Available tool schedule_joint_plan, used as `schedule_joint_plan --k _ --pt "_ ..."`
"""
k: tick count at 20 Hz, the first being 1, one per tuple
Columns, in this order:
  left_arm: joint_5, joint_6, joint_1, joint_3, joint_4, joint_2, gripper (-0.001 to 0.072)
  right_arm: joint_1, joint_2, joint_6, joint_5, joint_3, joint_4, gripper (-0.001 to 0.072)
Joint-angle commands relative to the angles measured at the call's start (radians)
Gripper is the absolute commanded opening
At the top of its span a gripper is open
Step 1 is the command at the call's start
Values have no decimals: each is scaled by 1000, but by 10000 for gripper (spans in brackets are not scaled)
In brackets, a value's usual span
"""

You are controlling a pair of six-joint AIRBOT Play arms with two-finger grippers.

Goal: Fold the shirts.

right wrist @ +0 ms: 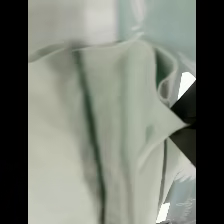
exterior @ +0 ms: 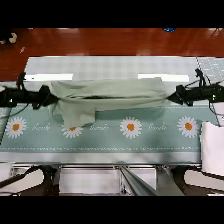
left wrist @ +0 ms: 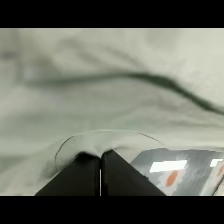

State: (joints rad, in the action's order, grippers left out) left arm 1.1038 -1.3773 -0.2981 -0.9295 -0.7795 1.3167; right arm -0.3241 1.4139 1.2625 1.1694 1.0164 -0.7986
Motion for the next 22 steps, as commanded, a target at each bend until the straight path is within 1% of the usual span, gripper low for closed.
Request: schedule_joint_plan --k 1,5,6,10,12,16,17,19,22 --pt "1 -17 43 -204 13 186 22 43 127 -9 -35 155 41 30" --pt "4 -27 80 -389 13 352 22 66 246 12 -45 294 52 30" --pt "4 -47 81 -431 13 385 22 66 267 13 -50 317 57 30" --pt "4 -61 83 -549 13 469 22 66 331 26 -54 384 70 30" --pt "4 -59 83 -581 13 496 22 66 343 20 -65 386 98 30" --pt "-6 -57 85 -620 13 538 22 72 347 15 -143 386 109 30" --pt "-18 -47 88 -619 13 541 22 72 347 15 -155 386 108 30" --pt "-31 3 100 -619 14 542 22 72 347 16 -172 386 109 30" --pt "-31 11 108 -619 13 543 27 82 347 16 -206 386 108 31"
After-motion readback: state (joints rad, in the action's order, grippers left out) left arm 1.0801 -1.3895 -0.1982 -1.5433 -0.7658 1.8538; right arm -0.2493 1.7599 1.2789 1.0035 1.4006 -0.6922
